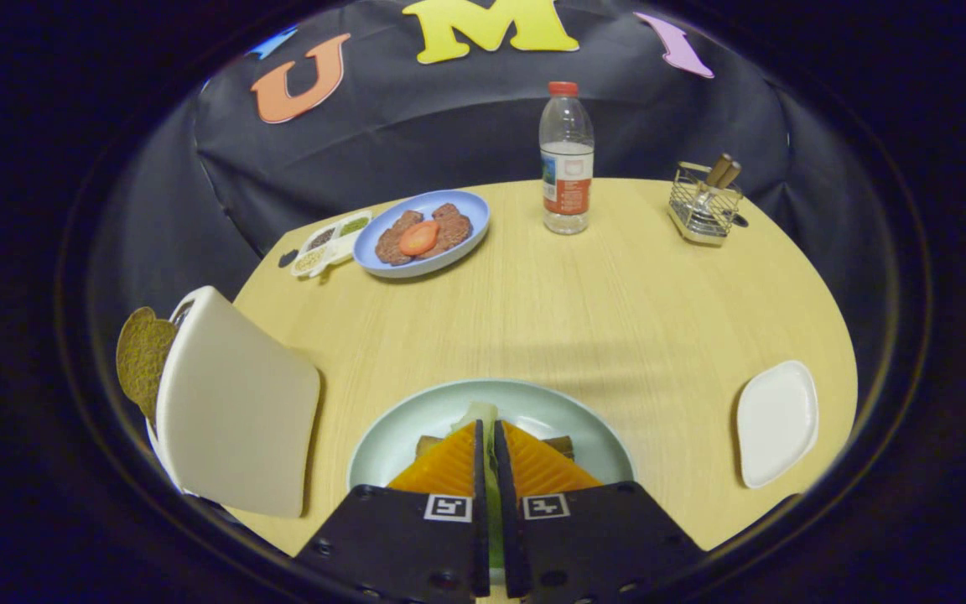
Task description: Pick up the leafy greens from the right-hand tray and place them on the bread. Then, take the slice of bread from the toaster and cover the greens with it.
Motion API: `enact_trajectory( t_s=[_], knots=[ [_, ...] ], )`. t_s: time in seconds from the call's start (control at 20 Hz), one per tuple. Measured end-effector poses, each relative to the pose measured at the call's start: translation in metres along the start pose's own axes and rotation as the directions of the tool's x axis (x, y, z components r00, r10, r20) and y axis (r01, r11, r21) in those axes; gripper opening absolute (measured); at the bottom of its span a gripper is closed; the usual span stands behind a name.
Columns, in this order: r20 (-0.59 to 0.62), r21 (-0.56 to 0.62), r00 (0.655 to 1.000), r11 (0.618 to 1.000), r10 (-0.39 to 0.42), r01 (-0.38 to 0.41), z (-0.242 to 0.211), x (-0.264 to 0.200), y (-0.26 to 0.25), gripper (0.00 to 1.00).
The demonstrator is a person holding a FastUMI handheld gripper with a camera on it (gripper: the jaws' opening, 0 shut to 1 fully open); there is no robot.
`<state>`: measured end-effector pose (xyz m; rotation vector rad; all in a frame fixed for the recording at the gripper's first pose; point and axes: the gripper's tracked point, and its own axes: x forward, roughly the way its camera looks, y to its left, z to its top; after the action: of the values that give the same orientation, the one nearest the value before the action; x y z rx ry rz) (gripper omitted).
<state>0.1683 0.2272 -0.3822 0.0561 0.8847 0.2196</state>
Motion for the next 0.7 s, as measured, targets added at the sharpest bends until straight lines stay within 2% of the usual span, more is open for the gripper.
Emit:
enact_trajectory(
  t_s=[0.1,0.2,0.35,0.55,0.7],
  knots=[
    [0.012,-0.026,1.000,1.000,0.015,-0.014,0.003,-0.002,0.007,0.08],
    [0.033,-0.040,0.999,0.999,-0.002,0.003,0.006,-0.006,0.007,0.25],
    [0.065,-0.058,0.998,0.998,-0.010,0.014,0.011,-0.020,0.011,0.56],
    [0.137,-0.097,0.990,0.994,-0.029,0.043,0.025,-0.055,0.017,0.89],
    [0.208,-0.122,0.978,0.991,-0.031,0.057,0.040,-0.091,0.028,0.96]
  ],
)
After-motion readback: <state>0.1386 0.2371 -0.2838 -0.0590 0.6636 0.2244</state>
